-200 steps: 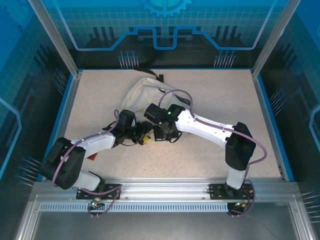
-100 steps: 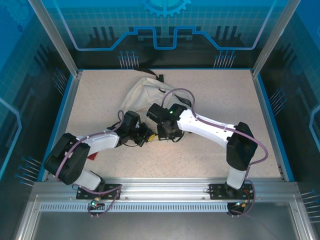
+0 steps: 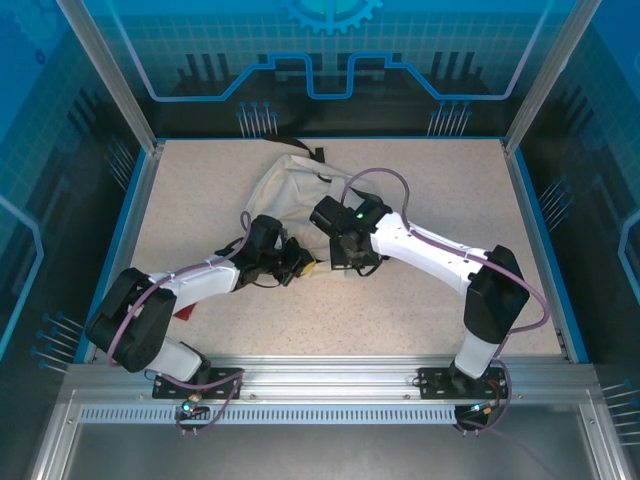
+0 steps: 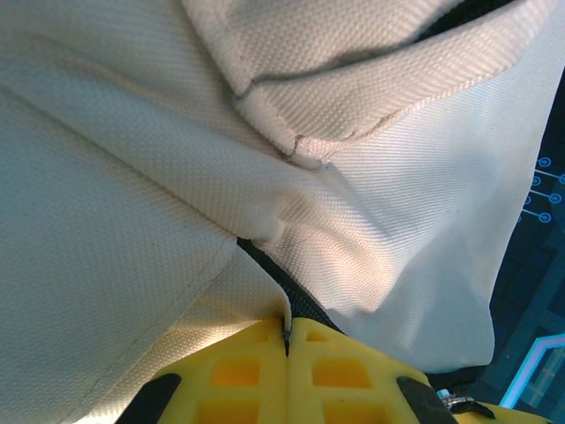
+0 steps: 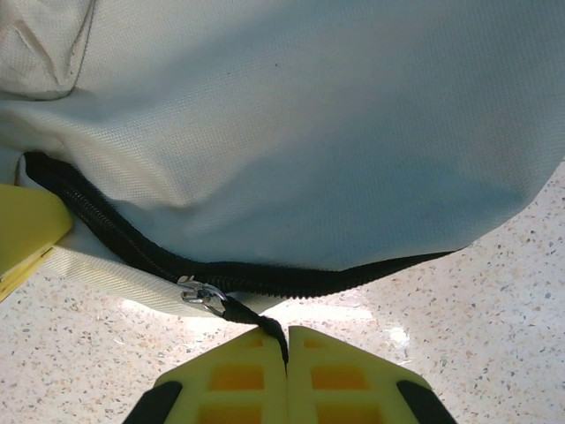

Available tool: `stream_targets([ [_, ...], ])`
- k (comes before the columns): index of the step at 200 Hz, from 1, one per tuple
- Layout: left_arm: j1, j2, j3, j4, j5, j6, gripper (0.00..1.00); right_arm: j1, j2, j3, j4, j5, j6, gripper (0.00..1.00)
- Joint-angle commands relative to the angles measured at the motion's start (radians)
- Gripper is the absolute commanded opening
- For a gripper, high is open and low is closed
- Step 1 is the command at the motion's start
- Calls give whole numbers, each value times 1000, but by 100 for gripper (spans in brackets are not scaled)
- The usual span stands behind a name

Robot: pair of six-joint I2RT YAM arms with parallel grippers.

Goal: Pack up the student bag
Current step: Zip the student bag at the center of the table.

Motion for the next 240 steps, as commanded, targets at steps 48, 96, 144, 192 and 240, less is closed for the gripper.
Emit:
stream_targets([
  [48,24,29,-9,-50,-44,52,0,8,2,46,78,-200,-210,0],
  [96,24,30,-14,3,-8,52,0,49,113,138,226,-426,-245,0],
  [144,26,5,-30,-15,-31,52,0,30,112,143,251,-398,-230,0],
  [192,57,-40,-51,-201,-190,138,0,-19,1,70,59,-71,-173,0],
  [240,104,-64,-84,-225,-200,175,0,-73,-56,-34,-48,74,-67,0],
])
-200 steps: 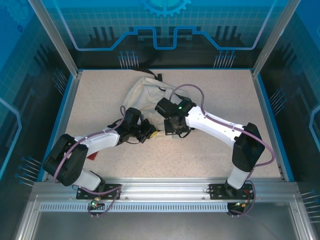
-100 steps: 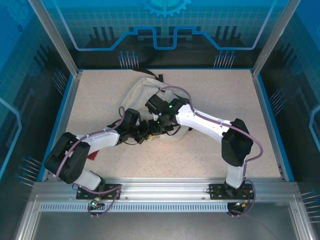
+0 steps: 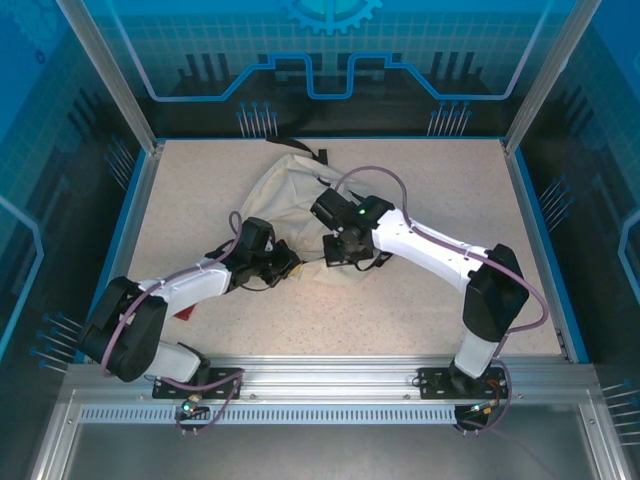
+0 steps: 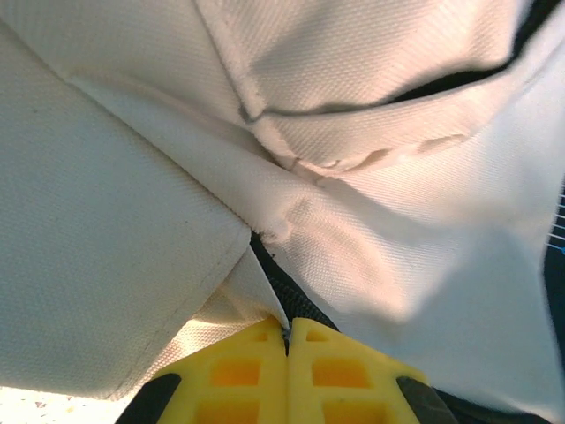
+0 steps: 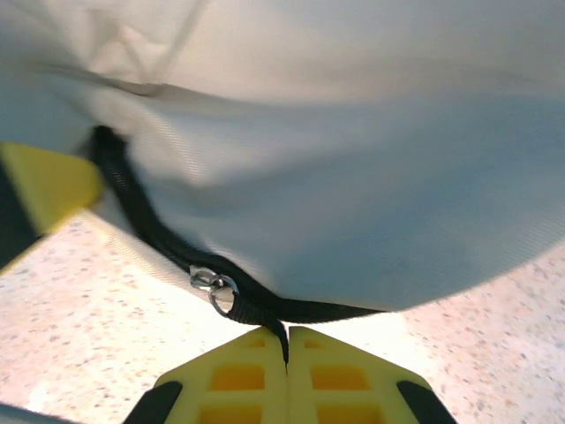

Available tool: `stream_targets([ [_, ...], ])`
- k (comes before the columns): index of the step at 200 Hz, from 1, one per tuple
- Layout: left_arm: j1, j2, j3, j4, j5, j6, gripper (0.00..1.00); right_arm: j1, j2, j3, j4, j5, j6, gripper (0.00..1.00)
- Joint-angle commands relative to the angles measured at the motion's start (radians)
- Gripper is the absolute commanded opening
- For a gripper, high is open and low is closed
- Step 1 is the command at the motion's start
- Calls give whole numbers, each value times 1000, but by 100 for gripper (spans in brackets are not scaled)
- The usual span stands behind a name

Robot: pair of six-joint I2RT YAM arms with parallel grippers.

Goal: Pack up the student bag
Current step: Zip the student bag at the center of the table.

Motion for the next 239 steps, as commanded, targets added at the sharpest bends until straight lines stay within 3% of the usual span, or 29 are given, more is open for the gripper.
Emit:
stream_targets([
  [1,52,0,-47,-136,-118,57,0,-45,-61,-34,-137,190,78,0],
  [75,80,3,-25,-156,-120,83,0,-46,-41,3,-240,318,159,0],
  [110,105,-2,-19,-160,-110,96,0,-47,-41,20,-236,318,147,0],
  [131,126,-10,0,-176,-111,119,0,-46,-45,10,-148,211,65,0],
  [162,198,-33,54,-234,-113,191,0,-22,-59,-3,33,-90,-92,0],
  [201,304,-14,142,-284,-89,316,0,31,-19,22,198,-371,-139,0],
  [239,362,-3,194,-301,-78,367,0,92,92,142,220,-404,-113,0],
])
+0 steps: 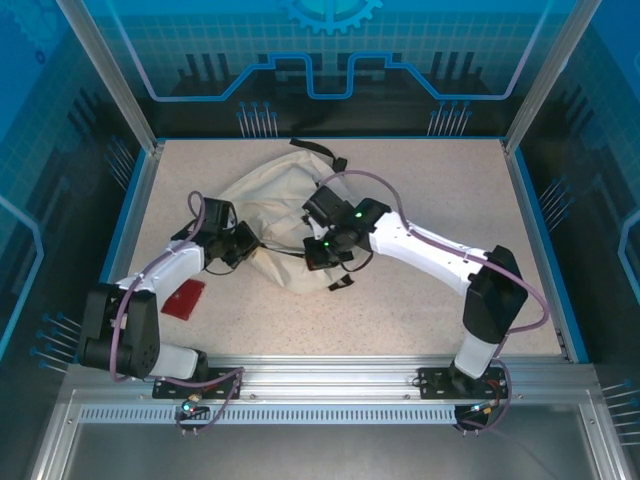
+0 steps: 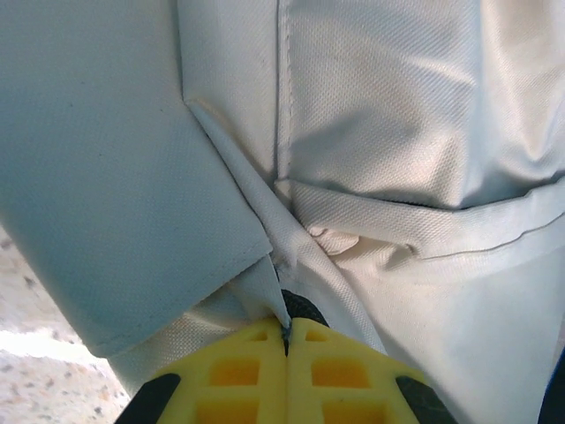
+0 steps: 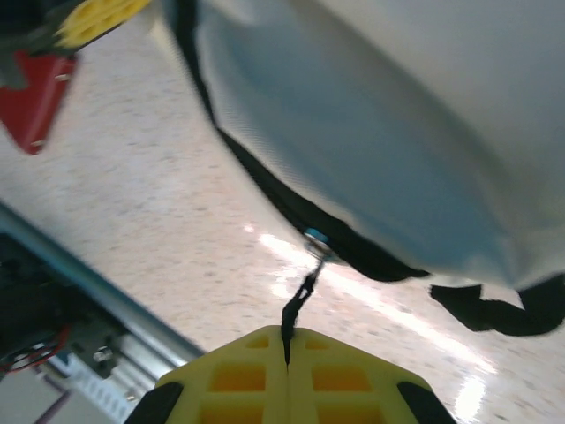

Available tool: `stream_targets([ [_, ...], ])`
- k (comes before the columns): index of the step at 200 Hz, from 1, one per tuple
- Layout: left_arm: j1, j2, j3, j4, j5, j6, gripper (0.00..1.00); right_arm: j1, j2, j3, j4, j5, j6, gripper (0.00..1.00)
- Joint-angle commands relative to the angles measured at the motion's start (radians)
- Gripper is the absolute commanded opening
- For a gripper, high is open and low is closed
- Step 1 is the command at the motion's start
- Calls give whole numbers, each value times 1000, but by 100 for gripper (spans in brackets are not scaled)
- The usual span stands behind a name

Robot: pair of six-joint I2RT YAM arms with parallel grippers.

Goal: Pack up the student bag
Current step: Zip the student bag at the center of the table.

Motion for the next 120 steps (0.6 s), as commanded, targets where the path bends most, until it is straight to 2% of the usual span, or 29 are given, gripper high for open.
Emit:
stream_targets([
  [1,36,3,51,-26,-32,72,0,36,68,91,59,-90,-11,0],
  [7,38,-9,50,-36,-28,69,3,43,86,110,58,-91,-6,0],
  [30,37,-83,18,-75,8,25,32,63,145,168,56,-83,16,0],
  [54,36,-193,-69,-80,93,-65,50,69,162,176,68,-76,39,0],
  [85,27,-298,-190,-13,221,-232,63,69,133,148,76,-61,44,0],
  [120,-14,-338,-252,66,278,-372,70,71,93,118,59,-65,50,0],
])
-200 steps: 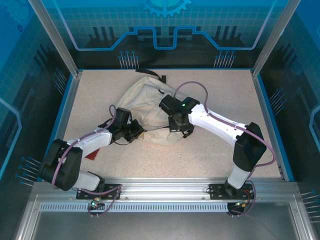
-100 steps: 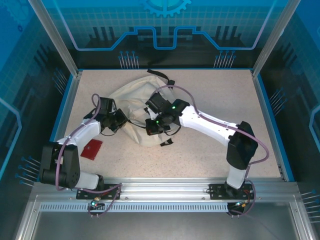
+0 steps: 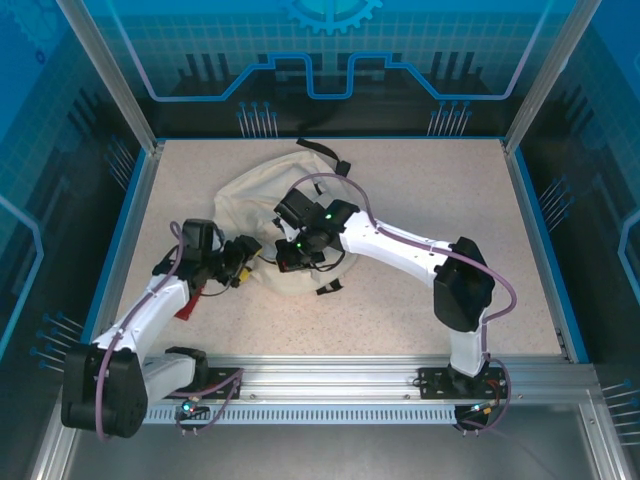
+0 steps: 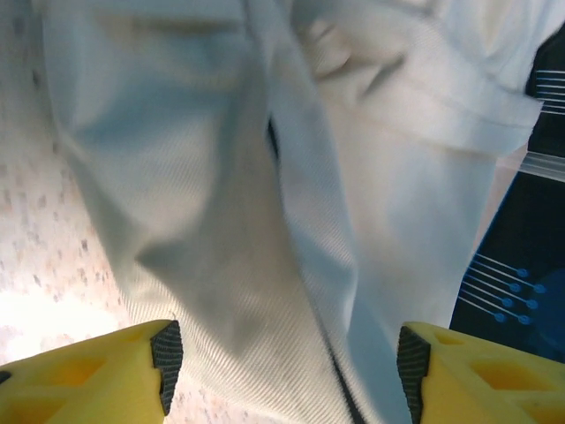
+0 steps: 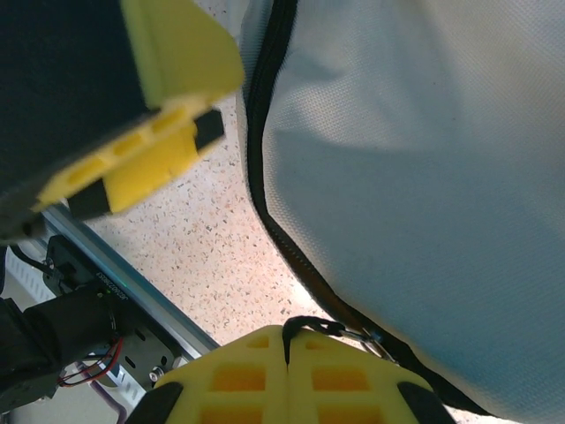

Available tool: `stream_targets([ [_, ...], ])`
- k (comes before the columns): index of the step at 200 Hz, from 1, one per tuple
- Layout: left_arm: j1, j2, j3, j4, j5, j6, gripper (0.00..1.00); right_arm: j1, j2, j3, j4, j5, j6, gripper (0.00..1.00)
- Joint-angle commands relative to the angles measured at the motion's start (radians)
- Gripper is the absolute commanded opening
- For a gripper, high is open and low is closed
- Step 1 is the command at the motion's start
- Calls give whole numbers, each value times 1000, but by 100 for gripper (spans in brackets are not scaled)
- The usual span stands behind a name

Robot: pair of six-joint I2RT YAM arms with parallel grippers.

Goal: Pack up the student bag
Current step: Zip the student bag at the center of the table.

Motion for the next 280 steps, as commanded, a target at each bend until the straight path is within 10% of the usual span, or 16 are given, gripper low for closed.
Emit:
stream_targets([
  [1,-25,-23,-31,75,94,-141,70,15,-59,-16,13,-20,12,0],
  [45,-50,27,-32,116,81,-193,68,26,-104,-53,-22,-26,17,0],
  [162,-49,82,-22,23,-85,-81,0,19,-109,-37,-368,460,92,0],
  [280,-19,60,27,-55,-140,7,0,-35,-128,-54,-433,551,157,0],
])
